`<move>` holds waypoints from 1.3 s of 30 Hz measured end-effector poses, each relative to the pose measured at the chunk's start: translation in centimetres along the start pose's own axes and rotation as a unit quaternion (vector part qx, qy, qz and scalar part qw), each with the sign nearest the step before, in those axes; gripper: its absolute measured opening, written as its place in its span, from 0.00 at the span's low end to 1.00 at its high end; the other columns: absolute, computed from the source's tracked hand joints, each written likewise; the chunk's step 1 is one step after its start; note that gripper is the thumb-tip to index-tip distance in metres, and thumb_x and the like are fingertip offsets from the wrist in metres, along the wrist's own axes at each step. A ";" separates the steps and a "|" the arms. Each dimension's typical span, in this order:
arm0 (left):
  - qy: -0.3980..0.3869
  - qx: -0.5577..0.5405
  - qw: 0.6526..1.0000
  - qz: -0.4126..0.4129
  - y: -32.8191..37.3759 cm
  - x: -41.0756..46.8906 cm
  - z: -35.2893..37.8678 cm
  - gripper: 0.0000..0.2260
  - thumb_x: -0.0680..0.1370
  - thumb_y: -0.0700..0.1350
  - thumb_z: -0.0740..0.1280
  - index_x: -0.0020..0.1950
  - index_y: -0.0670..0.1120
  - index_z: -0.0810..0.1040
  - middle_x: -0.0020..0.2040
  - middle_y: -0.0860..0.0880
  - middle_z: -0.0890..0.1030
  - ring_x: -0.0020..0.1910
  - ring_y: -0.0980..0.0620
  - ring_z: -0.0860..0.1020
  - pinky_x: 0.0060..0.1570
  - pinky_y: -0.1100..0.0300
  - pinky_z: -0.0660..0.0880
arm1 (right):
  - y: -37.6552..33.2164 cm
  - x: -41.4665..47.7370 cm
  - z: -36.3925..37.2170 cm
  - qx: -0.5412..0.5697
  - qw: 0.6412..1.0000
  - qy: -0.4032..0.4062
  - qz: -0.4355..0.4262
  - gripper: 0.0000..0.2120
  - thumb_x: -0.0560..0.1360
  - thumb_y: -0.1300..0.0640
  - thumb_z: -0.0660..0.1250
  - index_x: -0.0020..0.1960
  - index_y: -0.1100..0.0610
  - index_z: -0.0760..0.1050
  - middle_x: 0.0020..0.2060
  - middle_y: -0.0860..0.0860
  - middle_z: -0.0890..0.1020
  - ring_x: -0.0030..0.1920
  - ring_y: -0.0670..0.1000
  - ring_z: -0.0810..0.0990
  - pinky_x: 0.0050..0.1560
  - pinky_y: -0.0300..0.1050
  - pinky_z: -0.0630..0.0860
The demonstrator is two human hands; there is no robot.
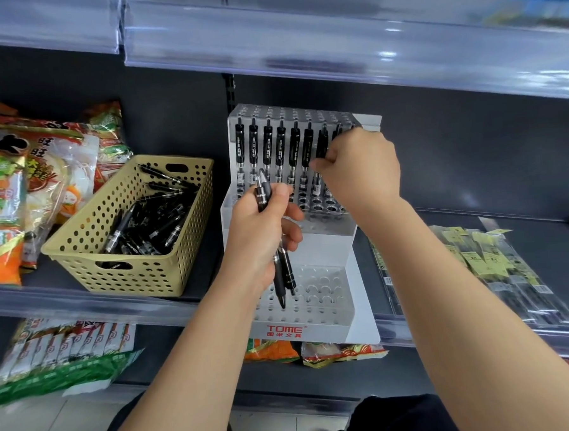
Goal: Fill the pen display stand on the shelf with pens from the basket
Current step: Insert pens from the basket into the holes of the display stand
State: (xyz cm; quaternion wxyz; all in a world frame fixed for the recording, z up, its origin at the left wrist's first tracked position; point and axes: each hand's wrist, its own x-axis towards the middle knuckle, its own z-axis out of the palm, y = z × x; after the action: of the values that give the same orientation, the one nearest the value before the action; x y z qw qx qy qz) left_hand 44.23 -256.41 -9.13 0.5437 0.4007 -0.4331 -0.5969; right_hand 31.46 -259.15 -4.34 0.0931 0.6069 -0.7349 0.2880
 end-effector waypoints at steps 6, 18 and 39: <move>-0.022 -0.037 0.999 -0.013 0.2 0.2 0.0 0.13 0.76 0.29 0.57 0.56 0.39 0.75 0.34 0.45 0.75 0.26 0.52 0.69 0.22 0.63 0.63 | 0.6 -1.0 0.4 0.101 0.995 0.012 0.008 0.17 0.72 0.47 0.72 0.34 0.60 0.77 0.29 0.54 0.80 0.34 0.56 0.78 0.34 0.43 0.71; -0.096 -0.033 0.995 -0.023 0.3 -0.5 0.3 0.12 0.78 0.28 0.56 0.50 0.43 0.73 0.37 0.47 0.73 0.32 0.52 0.71 0.25 0.62 0.67 | -0.2 -2.5 -1.4 0.438 0.860 -0.262 -0.002 0.06 0.73 0.64 0.71 0.46 0.68 0.80 0.23 0.45 0.77 0.21 0.39 0.72 0.24 0.27 0.66; -0.029 -0.328 0.942 -0.055 1.9 0.6 -1.2 0.16 0.81 0.35 0.57 0.68 0.43 0.71 0.41 0.42 0.84 0.38 0.47 0.84 0.39 0.53 0.82 | -0.6 -3.0 -1.3 0.348 0.866 -0.262 -0.245 0.20 0.67 0.66 0.76 0.56 0.51 0.81 0.54 0.56 0.71 0.52 0.46 0.72 0.50 0.33 0.71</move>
State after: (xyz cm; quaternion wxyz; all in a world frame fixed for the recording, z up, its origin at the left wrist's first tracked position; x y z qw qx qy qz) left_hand 45.87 -257.15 -7.68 0.5986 0.2057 -0.2059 -0.7463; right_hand 32.46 -256.00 -4.58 -0.2526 0.8134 -0.4120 0.3238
